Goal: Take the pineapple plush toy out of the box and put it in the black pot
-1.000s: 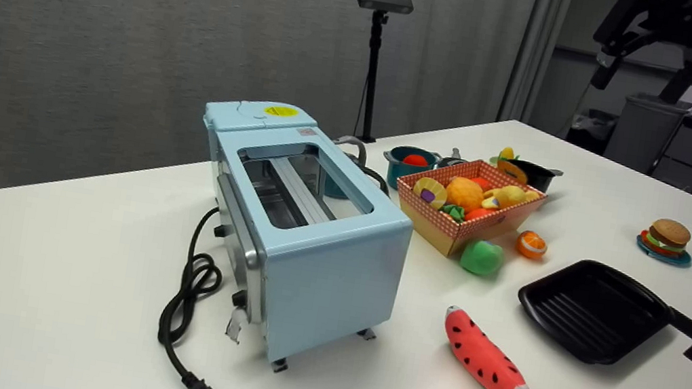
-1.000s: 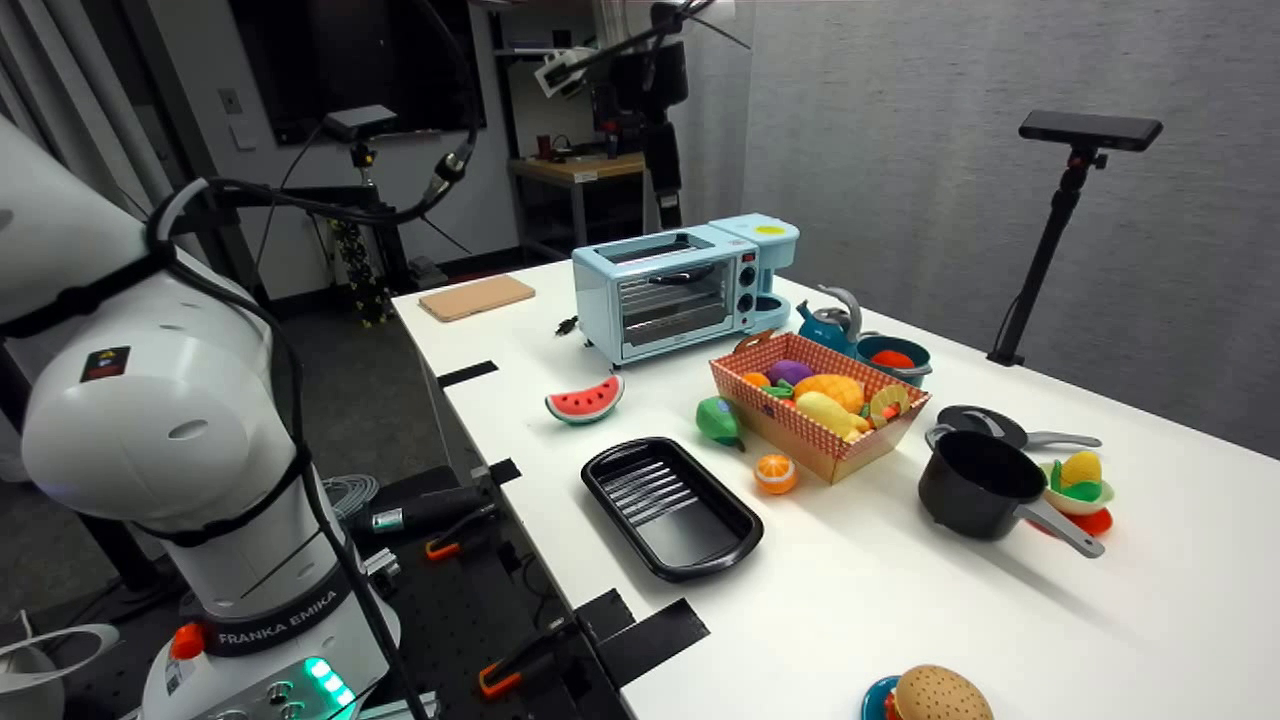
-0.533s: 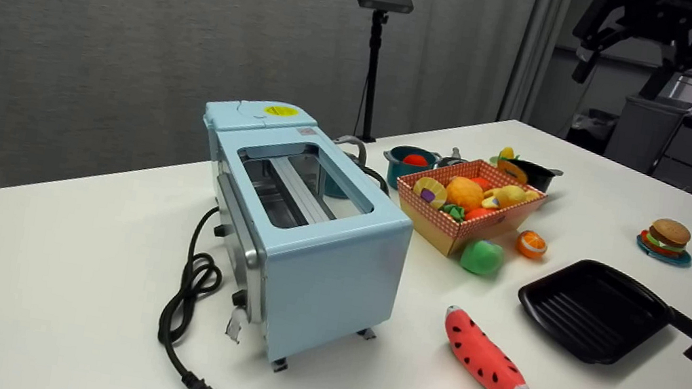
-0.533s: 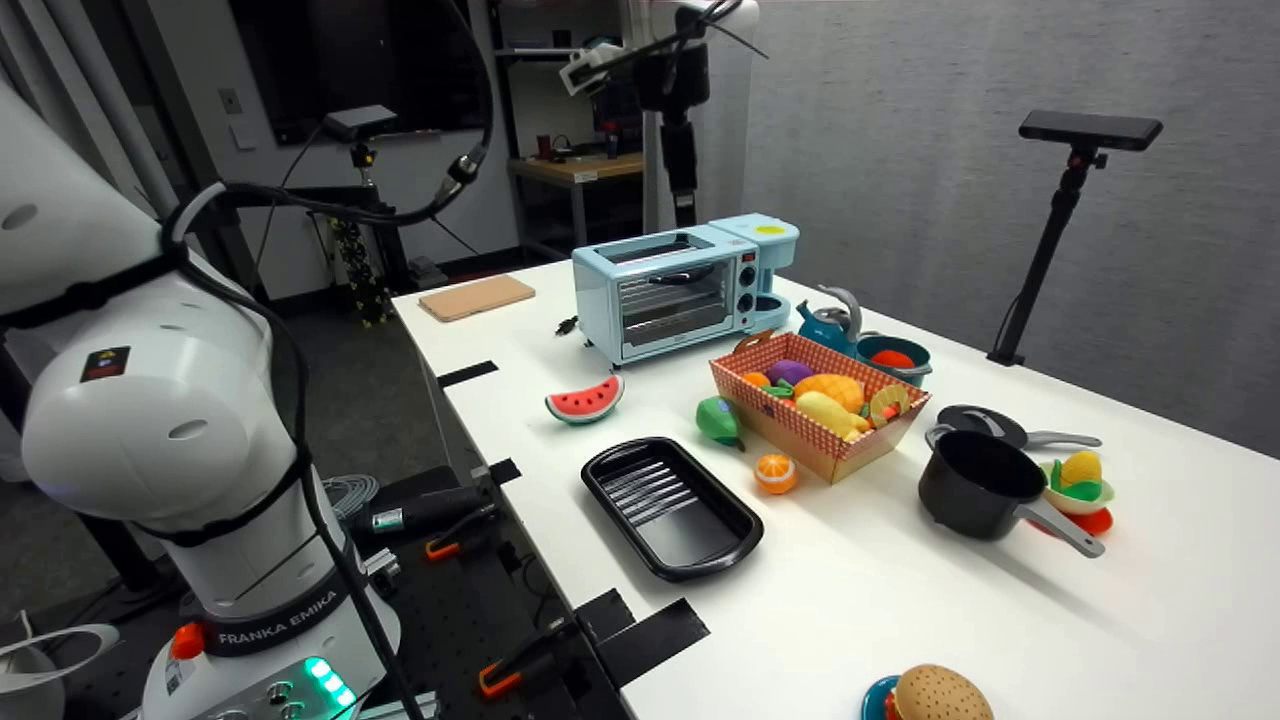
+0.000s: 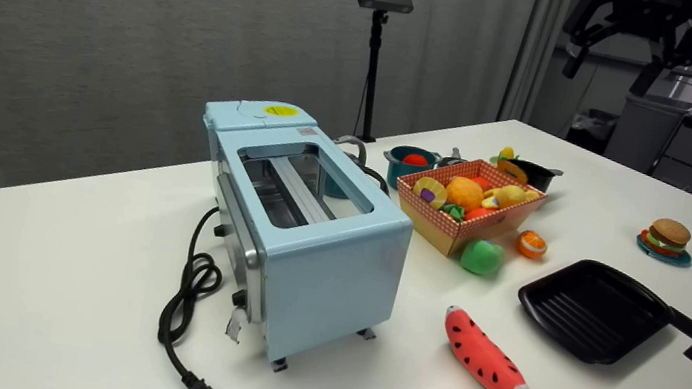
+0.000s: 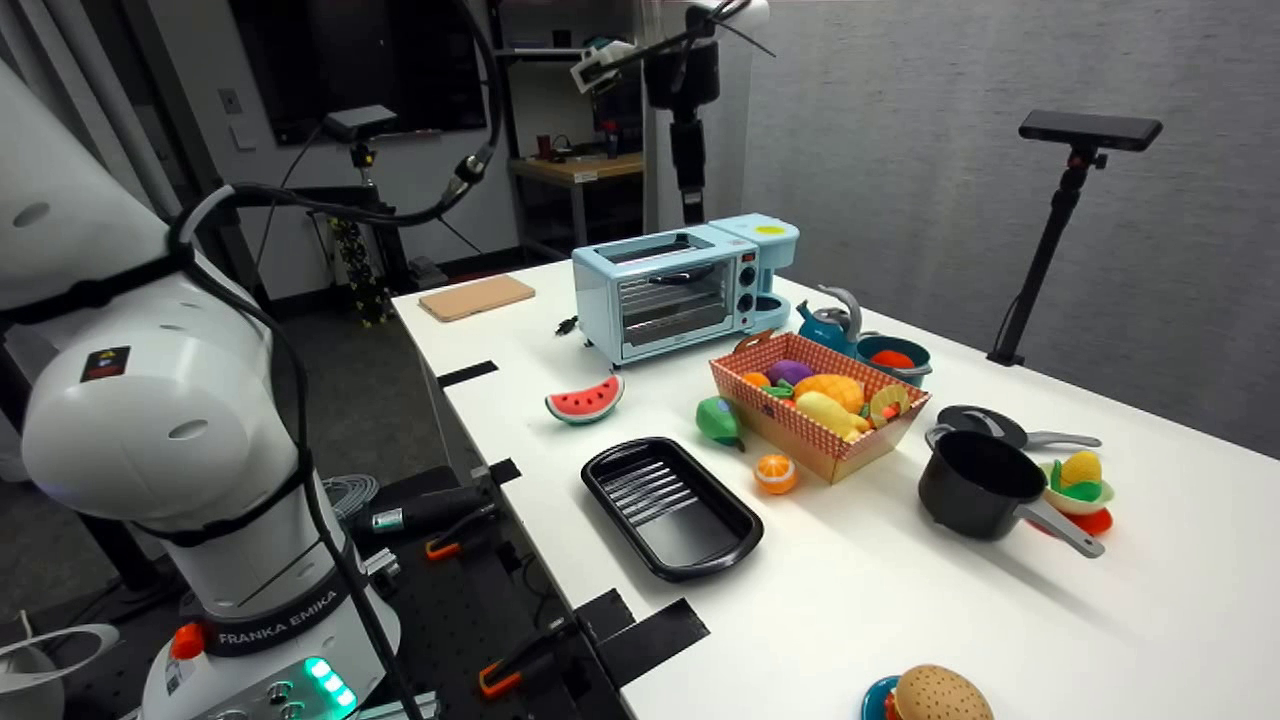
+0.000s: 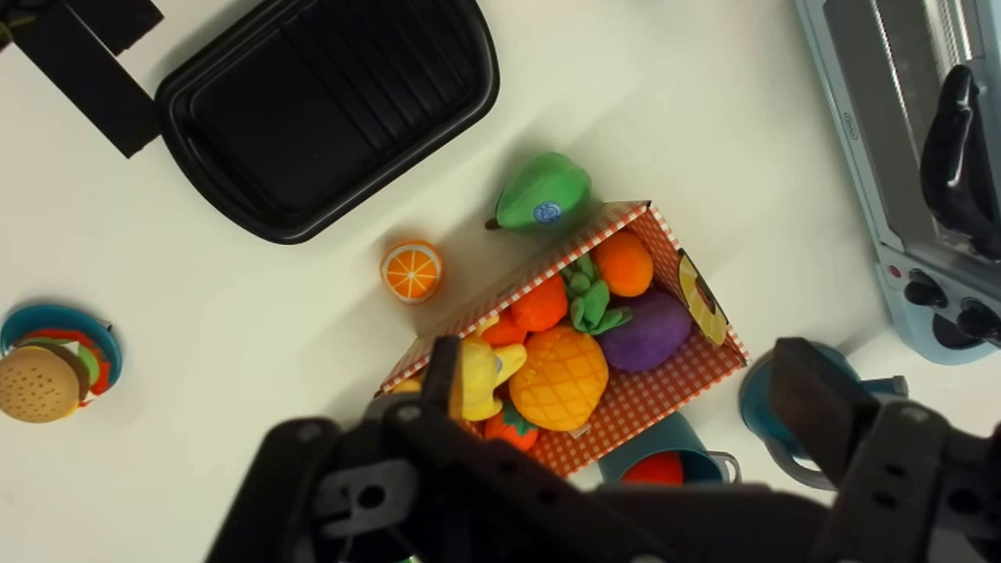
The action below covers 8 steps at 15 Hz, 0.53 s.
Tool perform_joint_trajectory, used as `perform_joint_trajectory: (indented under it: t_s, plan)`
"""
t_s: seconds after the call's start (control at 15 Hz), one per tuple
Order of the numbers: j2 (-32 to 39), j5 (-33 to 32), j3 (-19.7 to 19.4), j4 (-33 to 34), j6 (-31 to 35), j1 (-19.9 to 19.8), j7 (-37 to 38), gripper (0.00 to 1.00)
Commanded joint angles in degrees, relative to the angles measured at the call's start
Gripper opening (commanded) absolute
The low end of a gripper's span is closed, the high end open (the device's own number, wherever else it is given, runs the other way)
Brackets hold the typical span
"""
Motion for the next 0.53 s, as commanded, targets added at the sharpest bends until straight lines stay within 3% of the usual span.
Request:
perform_joint_trajectory:
  t_s: [0.0,0.47]
  plan:
    - [0.3,-0.9,0.0,1.1,-0.7,0.3,-0.5,1.0]
    - [1.4,-1.1,-0.6,3.1,-1.0,0.0,-1.2,1.0]
